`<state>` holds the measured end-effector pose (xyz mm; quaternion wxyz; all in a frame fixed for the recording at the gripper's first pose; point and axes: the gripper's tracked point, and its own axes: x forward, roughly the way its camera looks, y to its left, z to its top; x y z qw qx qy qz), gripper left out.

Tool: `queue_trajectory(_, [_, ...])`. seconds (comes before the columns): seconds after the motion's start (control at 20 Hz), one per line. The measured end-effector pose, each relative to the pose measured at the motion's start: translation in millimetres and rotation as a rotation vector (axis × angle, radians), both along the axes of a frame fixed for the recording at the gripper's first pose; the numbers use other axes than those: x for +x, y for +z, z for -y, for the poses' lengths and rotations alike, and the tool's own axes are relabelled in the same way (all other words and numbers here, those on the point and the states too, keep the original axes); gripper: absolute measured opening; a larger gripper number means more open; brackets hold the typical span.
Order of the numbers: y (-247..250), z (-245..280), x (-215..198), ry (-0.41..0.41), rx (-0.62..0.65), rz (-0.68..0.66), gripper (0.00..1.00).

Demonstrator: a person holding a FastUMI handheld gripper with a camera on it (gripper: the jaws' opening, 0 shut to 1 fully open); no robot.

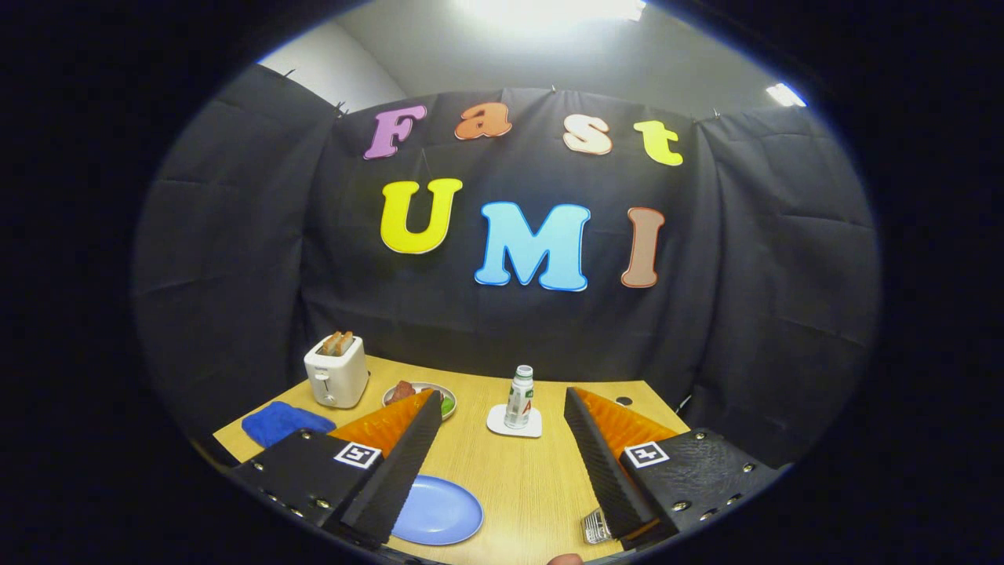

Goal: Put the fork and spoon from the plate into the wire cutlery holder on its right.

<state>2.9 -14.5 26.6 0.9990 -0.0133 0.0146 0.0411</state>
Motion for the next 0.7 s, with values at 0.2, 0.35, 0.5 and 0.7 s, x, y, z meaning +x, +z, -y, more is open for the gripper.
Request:
queue_trajectory(0.2, [12.1,6.5,-2.9,-0.042,-0.025,0.069,0.97])
queue_trajectory(0.35, [8.2,5.1,-0.8,-0.106,-0.033,0.035,0.97])
queue_trajectory(0.5, [8.1,-19.9,6.8,-0.048,-0.015,0.047,0.97])
queue_trajectory(0.7, [6.2,-29.6,4.6,-0.03,0.051,0.09,0.97])
